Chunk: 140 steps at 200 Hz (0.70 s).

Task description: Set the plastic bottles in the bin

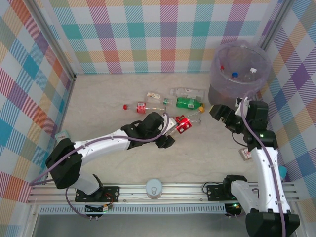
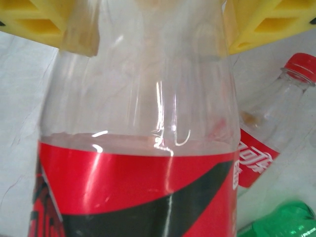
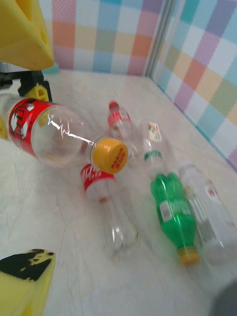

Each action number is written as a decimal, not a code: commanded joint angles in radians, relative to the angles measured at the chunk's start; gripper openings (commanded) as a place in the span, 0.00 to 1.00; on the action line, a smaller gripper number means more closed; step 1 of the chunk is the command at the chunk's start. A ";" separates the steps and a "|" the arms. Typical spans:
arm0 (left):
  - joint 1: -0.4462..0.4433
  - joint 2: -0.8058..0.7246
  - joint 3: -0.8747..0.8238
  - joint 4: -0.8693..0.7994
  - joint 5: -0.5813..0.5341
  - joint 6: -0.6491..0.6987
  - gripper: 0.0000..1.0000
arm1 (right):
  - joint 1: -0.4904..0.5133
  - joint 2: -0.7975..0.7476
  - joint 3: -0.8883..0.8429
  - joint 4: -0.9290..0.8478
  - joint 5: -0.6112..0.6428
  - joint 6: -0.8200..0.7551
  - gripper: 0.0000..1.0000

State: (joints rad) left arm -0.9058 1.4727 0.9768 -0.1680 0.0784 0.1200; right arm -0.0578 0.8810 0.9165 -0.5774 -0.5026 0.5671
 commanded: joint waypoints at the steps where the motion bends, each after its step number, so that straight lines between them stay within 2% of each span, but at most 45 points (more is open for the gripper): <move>1: -0.005 -0.035 -0.044 0.136 0.052 -0.080 0.48 | 0.013 0.060 -0.056 0.218 -0.198 0.066 0.94; 62: -0.019 -0.036 -0.051 0.159 0.088 -0.111 0.48 | 0.155 0.277 -0.061 0.403 -0.243 0.047 0.97; 82: -0.021 -0.041 -0.050 0.167 0.093 -0.117 0.49 | 0.186 0.351 -0.047 0.408 -0.241 0.036 0.96; 140: -0.022 -0.023 -0.040 0.177 0.062 -0.143 0.49 | 0.205 0.371 -0.073 0.434 -0.246 0.056 0.76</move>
State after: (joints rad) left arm -0.9180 1.4612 0.9298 -0.0513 0.1410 -0.0010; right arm 0.1394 1.2613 0.8478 -0.1619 -0.7387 0.6239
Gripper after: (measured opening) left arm 0.615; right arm 0.802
